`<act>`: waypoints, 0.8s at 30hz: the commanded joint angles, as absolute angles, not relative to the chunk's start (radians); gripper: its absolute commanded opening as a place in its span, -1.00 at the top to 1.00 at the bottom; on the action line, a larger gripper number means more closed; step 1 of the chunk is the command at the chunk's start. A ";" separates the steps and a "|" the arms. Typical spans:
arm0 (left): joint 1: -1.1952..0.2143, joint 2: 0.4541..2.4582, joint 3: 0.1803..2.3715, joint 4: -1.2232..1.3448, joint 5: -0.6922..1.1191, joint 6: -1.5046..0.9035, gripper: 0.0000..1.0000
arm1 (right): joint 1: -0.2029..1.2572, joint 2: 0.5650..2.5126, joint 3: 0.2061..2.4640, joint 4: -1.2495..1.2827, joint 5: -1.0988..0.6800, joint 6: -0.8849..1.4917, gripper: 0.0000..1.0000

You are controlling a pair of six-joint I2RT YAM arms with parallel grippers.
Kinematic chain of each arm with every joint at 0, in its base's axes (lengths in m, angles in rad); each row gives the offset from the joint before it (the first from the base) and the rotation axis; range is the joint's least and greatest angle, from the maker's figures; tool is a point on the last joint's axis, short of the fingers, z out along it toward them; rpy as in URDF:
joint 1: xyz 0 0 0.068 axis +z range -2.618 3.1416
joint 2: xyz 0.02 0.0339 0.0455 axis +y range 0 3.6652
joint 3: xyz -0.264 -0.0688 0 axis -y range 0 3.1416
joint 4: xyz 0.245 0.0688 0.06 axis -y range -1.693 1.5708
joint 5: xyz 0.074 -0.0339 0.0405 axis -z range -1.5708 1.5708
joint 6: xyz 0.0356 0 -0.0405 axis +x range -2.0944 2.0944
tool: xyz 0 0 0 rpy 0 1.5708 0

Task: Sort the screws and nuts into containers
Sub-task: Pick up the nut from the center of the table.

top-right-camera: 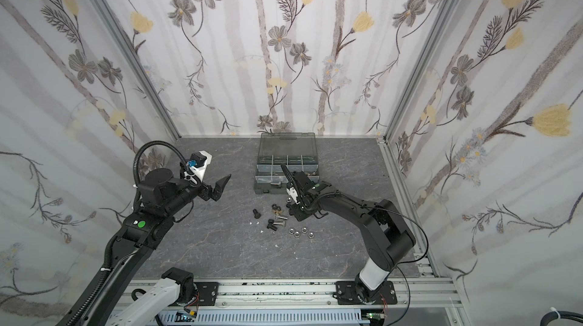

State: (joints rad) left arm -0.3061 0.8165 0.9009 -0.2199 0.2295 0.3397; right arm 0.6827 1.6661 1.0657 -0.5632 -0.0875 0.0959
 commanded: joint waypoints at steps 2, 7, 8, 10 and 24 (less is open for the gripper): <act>-0.306 0.811 0.899 -0.189 0.234 0.346 -1.00 | 0.696 1.706 1.076 -0.540 -0.083 0.127 0.26; -0.307 0.807 0.899 -0.190 0.233 0.345 -1.00 | 0.698 1.748 1.103 -0.538 -0.055 0.123 0.34; -0.306 0.806 0.899 -0.190 0.232 0.345 -1.00 | 0.698 1.754 1.107 -0.541 -0.049 0.119 0.35; -0.307 0.803 0.898 -0.192 0.231 0.347 -1.00 | 0.698 1.770 1.111 -0.548 -0.029 0.108 0.36; -0.306 0.805 0.895 -0.192 0.235 0.344 -1.00 | 0.696 1.858 1.152 -0.541 -0.009 0.072 0.40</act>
